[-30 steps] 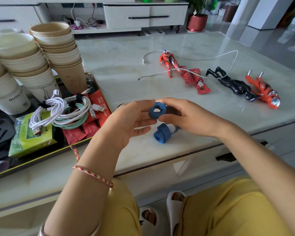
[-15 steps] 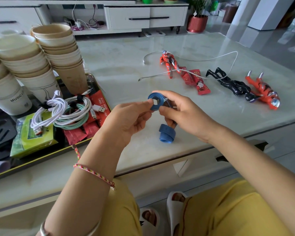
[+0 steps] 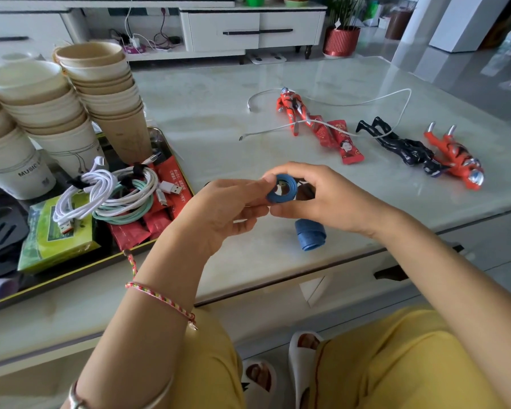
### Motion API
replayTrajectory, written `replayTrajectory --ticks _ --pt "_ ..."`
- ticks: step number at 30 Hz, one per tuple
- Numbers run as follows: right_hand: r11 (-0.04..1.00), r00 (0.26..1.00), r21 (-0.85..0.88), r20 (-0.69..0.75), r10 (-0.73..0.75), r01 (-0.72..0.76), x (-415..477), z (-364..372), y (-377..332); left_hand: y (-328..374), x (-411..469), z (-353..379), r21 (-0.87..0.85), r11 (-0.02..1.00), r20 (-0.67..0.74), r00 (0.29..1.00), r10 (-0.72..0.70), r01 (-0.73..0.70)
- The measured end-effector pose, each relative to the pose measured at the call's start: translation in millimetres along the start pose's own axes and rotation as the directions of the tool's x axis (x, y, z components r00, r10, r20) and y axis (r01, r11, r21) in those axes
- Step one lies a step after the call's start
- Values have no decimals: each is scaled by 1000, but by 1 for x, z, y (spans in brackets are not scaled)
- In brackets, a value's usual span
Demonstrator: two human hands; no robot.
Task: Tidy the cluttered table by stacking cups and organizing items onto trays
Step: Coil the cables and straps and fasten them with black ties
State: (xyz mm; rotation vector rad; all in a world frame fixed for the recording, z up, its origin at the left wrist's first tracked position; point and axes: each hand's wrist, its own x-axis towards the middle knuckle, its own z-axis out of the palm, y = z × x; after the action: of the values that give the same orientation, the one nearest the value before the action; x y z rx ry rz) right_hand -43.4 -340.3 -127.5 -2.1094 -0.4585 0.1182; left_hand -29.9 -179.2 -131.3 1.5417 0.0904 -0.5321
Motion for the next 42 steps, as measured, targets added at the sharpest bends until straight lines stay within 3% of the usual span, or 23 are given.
replayTrajectory --ticks 5,10,14,18,23,25,29,34,39,42 --pt "1000 992 -19 -126 13 -16 1 3 3 0 2 -3 58 998 -40 999 33 -31" --pt "998 936 -55 -353 -8 -12 3 14 4 2 2 3 -184 983 -144 989 -20 -7" --pt "994 902 -109 -430 -30 -19 3 31 6 2 2 9 -323 946 -158 985 -73 18" --pt "994 919 -111 -393 -33 -12 6 27 5 3 1 7 -283 958 -124 989 -76 38" --pt "987 990 -155 -131 -52 31 5 4 4 3 1 1 -128 991 -48 998 -38 32" --pt "987 995 -161 -88 -42 28 4 3 5 1 1 1 -75 997 -32 999 -1 -1" --pt "983 991 -180 -123 -51 28 2 9 7 -1 1 2 -109 993 -68 997 39 -46" --pt "991 942 -130 -329 -70 29 4 23 4 1 4 11 -390 920 -204 978 -52 -32" --pt "992 927 -121 -369 -60 16 7 31 4 1 1 9 -431 901 -63 994 -84 49" --pt "991 971 -132 -233 -44 13 9 12 4 2 0 6 -263 963 22 998 -61 65"
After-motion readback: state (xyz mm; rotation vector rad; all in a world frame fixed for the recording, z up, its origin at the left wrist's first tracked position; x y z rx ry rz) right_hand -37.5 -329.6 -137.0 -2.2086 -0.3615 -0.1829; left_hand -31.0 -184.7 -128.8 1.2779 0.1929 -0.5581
